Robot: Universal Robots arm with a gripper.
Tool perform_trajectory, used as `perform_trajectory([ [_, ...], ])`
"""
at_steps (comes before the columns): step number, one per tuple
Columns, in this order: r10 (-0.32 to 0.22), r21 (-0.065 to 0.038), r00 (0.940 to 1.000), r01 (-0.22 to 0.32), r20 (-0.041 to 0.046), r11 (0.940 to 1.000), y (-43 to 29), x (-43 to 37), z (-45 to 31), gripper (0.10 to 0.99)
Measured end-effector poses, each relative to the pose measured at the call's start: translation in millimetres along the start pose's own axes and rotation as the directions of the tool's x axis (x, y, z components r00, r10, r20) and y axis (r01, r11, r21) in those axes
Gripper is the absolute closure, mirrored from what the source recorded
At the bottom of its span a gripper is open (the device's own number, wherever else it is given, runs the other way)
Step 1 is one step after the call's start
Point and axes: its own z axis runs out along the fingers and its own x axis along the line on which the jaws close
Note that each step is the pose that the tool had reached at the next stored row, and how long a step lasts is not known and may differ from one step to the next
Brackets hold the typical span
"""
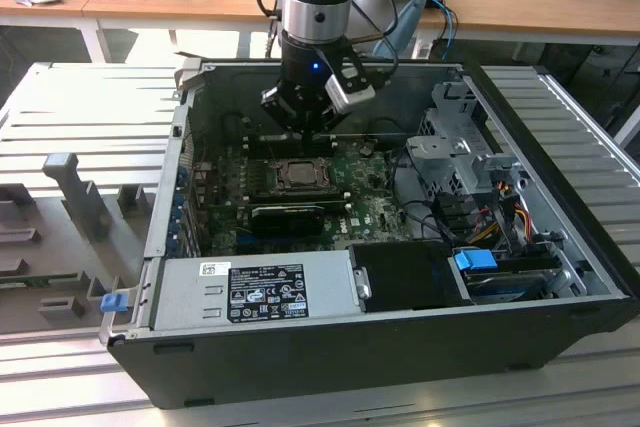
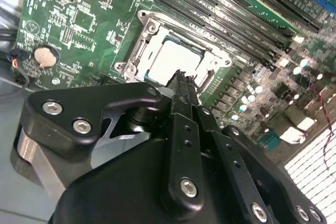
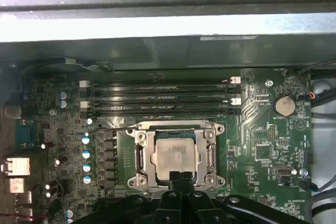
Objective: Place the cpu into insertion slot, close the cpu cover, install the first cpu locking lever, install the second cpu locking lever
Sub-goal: 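Install the first cpu locking lever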
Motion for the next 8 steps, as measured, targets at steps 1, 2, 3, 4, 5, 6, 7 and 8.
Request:
perform_trajectory([
  [1, -0.025, 0.0, 0.9997, 0.025, 0.0004, 0.9997, 0.0, 0.0, 0.0, 0.98],
  [2, -0.044, 0.0, 0.9991, 0.044, 0.0006, 0.9991, 0.0, 0.0, 0.0, 0.98],
  [3, -0.062, 0.001, 0.9981, 0.062, 0.0008, 0.9981, 0.0, 0.0, 0.0, 0.98],
  [4, -0.082, 0.001, 0.9966, 0.082, 0.0011, 0.9966, 0.0, 0.0, 0.0, 0.98],
  [5, -0.112, 0.001, 0.9937, 0.112, 0.0015, 0.9937, 0.0, 0.0, 0.0, 0.98],
  [6, -0.143, 0.001, 0.9897, 0.143, 0.0018, 0.9897, 0.0, 0.0, 0.0, 0.98],
  [7, -0.154, 0.001, 0.9881, 0.154, 0.0021, 0.9881, 0.0, 2.1, 0.0, 0.98],
  [8, -0.154, -0.006, 0.988, 0.154, 0.0033, 0.988, -0.1, 6.4, 0.1, 0.98],
])
